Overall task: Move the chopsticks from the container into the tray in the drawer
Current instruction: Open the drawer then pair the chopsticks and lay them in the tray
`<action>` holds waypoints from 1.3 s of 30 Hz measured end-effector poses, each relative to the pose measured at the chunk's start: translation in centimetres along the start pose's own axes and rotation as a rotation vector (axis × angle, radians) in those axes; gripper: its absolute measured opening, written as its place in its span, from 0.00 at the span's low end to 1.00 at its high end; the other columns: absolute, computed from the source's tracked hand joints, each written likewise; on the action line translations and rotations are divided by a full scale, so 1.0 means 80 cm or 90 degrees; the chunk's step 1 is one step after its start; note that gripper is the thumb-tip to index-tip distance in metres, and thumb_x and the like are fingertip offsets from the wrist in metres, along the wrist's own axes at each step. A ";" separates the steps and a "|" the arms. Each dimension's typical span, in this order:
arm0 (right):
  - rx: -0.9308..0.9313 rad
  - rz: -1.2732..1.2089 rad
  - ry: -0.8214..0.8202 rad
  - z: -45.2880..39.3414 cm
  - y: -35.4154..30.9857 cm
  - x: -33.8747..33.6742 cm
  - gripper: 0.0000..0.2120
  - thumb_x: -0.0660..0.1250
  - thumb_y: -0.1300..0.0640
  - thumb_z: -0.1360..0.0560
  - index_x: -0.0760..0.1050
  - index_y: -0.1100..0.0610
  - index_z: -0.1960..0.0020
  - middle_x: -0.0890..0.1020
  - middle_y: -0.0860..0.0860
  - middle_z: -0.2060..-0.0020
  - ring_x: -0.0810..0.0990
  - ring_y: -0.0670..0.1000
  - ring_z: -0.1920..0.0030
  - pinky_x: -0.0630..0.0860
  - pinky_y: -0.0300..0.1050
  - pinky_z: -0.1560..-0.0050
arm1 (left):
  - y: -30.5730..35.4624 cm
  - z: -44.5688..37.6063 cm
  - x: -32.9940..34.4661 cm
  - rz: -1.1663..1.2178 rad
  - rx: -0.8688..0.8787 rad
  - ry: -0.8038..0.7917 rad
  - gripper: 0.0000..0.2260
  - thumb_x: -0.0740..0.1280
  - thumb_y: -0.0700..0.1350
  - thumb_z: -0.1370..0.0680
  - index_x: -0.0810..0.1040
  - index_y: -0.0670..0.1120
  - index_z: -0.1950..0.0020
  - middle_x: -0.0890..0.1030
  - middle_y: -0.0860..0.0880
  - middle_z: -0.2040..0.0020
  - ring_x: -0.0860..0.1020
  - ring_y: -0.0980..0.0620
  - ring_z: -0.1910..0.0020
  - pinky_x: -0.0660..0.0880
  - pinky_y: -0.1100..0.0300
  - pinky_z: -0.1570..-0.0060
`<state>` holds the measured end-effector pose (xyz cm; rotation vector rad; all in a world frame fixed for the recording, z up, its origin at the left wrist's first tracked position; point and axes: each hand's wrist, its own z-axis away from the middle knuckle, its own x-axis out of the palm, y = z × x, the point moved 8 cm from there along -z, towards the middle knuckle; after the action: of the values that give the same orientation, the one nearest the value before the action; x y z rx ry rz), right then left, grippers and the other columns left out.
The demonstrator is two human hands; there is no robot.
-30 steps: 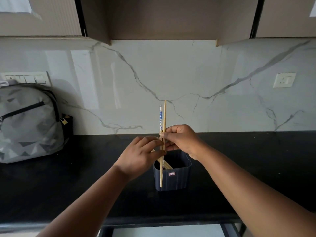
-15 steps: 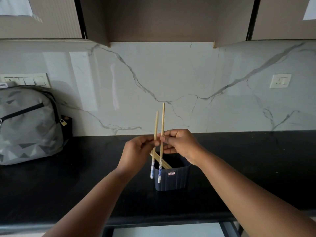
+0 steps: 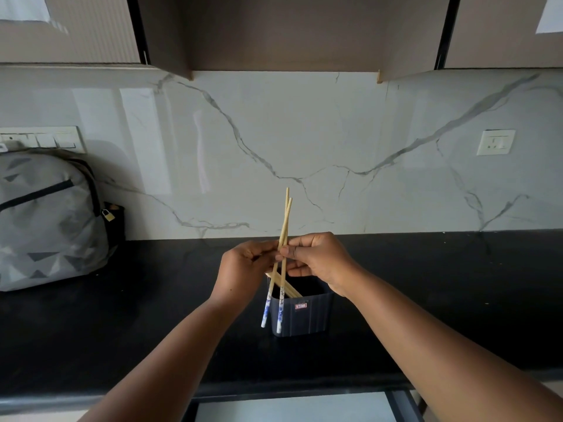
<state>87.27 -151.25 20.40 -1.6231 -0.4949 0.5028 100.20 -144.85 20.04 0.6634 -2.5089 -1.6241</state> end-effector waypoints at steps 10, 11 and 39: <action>-0.005 0.001 0.018 0.006 0.007 -0.013 0.06 0.70 0.62 0.25 0.83 0.62 0.49 0.87 0.57 0.58 0.86 0.53 0.59 0.82 0.42 0.61 | -0.002 0.001 0.026 0.085 -0.069 -0.021 0.18 0.65 0.30 0.24 0.83 0.53 0.47 0.86 0.49 0.55 0.85 0.48 0.54 0.81 0.56 0.53; -0.012 0.008 0.011 0.006 0.006 -0.011 0.06 0.70 0.62 0.25 0.83 0.60 0.49 0.87 0.56 0.59 0.86 0.53 0.59 0.82 0.41 0.62 | -0.003 0.000 0.027 0.115 -0.083 -0.016 0.18 0.65 0.29 0.24 0.83 0.51 0.48 0.86 0.49 0.56 0.85 0.48 0.55 0.81 0.59 0.56; -0.043 0.175 -0.009 -0.004 0.039 -0.019 0.03 0.73 0.61 0.27 0.84 0.59 0.53 0.86 0.58 0.61 0.86 0.55 0.59 0.84 0.47 0.57 | -0.027 -0.007 0.042 0.129 -0.306 -0.068 0.07 0.72 0.43 0.25 0.82 0.39 0.53 0.85 0.43 0.64 0.85 0.44 0.64 0.80 0.58 0.68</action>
<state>86.31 -152.69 17.35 -1.7639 -0.3023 0.7091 98.01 -147.45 17.81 0.2650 -2.0335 -2.1081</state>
